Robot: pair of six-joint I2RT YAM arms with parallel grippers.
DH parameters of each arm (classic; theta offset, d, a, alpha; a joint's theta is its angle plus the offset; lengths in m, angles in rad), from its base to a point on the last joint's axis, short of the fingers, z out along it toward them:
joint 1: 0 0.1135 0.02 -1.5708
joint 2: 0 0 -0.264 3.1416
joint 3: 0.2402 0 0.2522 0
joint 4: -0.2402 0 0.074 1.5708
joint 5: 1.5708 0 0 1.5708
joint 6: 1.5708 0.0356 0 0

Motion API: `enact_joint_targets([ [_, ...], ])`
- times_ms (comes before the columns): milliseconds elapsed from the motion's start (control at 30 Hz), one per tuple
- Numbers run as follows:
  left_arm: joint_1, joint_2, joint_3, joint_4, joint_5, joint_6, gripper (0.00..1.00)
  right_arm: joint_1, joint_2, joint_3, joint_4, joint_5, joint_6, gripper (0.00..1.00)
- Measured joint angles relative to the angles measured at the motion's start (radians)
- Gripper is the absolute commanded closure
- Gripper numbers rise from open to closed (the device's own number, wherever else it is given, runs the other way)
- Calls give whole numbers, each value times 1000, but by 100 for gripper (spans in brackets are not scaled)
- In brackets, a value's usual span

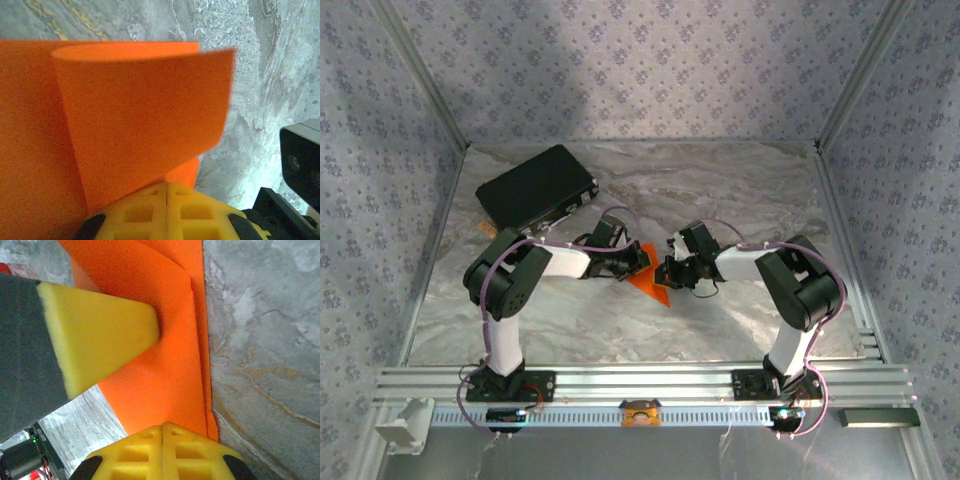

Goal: Fold a paper plane with a square sheet of paper (pick it up from the middle)
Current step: Fourth fold the wing at the center of the table.

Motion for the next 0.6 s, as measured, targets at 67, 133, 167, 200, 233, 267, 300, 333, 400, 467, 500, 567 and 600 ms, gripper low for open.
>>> enact_joint_targets([
  [67,1,0,2,-4,4,6,100,-2,-1,-10,20,-6,3,96],
  [133,1,-3,11,-25,4,21,99,-4,-1,-13,27,-10,5,97],
  [167,3,-6,15,-39,3,28,99,-5,-1,-13,29,-10,7,98],
  [200,6,-14,20,-60,1,38,100,-5,-1,-14,31,-11,8,98],
  [233,10,-23,24,-80,-1,47,100,-6,-1,-16,34,-12,8,98],
  [267,12,-32,29,-98,-3,53,100,-6,-1,-17,35,-13,8,98],
  [300,14,-44,33,-114,-3,60,100,-8,-1,-17,35,-14,8,98],
  [333,16,-54,38,-125,-3,64,100,-8,-1,-18,36,-14,8,98],
  [400,14,-64,45,-137,-1,69,100,-8,-1,-18,37,-14,8,98],
  [467,6,-65,46,-140,4,70,100,-9,-1,-19,38,-16,8,98],
  [500,0,-64,46,-145,8,70,100,-9,-1,-19,39,-16,10,98],
  [567,-15,-60,47,-151,13,70,100,-10,-2,-20,39,-16,11,98],
  [600,-21,-54,48,-154,15,70,100,-10,-2,-21,41,-16,11,98],
])
